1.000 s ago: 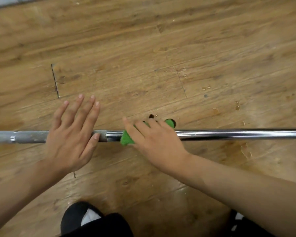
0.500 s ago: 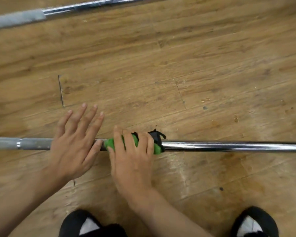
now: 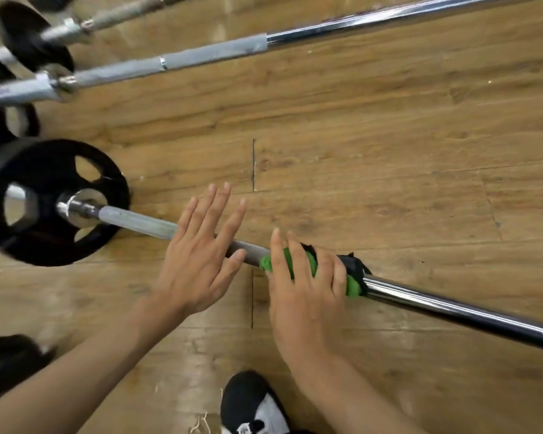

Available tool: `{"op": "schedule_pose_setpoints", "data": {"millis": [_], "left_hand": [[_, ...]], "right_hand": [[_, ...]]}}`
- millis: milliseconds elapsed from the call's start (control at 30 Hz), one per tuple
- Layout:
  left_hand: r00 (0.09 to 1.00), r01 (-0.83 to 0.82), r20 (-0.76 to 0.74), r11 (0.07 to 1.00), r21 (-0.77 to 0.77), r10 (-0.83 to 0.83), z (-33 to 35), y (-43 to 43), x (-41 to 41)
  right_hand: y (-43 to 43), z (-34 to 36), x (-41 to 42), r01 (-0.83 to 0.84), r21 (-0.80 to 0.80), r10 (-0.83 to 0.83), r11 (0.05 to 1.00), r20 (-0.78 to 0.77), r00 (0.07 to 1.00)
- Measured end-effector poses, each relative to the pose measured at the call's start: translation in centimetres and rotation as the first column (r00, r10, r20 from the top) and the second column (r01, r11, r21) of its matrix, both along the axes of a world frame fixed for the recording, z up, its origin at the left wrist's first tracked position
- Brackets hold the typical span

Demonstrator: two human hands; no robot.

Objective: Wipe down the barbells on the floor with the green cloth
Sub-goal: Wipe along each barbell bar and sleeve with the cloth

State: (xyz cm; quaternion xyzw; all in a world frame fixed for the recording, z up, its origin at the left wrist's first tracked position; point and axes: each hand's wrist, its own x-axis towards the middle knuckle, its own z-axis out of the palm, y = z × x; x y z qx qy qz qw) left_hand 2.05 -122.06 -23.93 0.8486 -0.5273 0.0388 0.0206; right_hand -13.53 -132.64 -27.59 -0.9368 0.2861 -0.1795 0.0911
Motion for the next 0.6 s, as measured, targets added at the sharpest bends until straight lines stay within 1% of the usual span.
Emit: {"op": "schedule_pose_setpoints", "data": {"millis": [100,200,233,333,367,467,533,600], "left_hand": [[1.000,-0.026,0.005,0.999,0.027,0.025,0.0,1.4,2.3],[0.999,0.009,0.045,0.995,0.095,-0.013,-0.2,3.1,5.0],[0.996,0.046,0.076,0.990,0.134,-0.056,-0.1,3.8,6.0],[0.977,0.152,0.115,0.966,0.211,-0.179,0.1,5.1,8.5],[0.976,0.166,0.104,0.963,0.210,-0.191,0.0,5.2,9.1],[0.973,0.206,0.061,0.959,0.195,-0.222,-0.6,4.9,10.3],[0.971,0.220,0.057,0.964,0.150,-0.231,-1.2,4.5,10.6],[0.973,0.209,0.077,0.973,0.097,-0.217,-1.7,4.3,10.7]], "right_hand": [[0.9,0.2,1.5,-0.056,0.004,0.056,0.998,-0.021,0.998],[-0.7,-0.3,0.4,-0.180,-0.073,0.178,0.981,-0.041,0.983],[-1.1,-0.4,0.2,-0.187,-0.097,0.184,0.978,-0.042,0.982],[-0.9,-0.6,0.5,-0.097,-0.123,0.091,0.988,-0.052,0.995],[-0.8,-0.6,0.5,-0.100,-0.133,0.093,0.986,-0.059,0.994],[-1.6,-0.8,0.4,-0.192,-0.179,0.183,0.965,-0.066,0.981],[-1.9,-0.6,0.6,-0.182,-0.179,0.171,0.967,-0.074,0.982],[-1.5,-0.2,1.1,-0.137,-0.134,0.128,0.982,-0.068,0.989]]}}
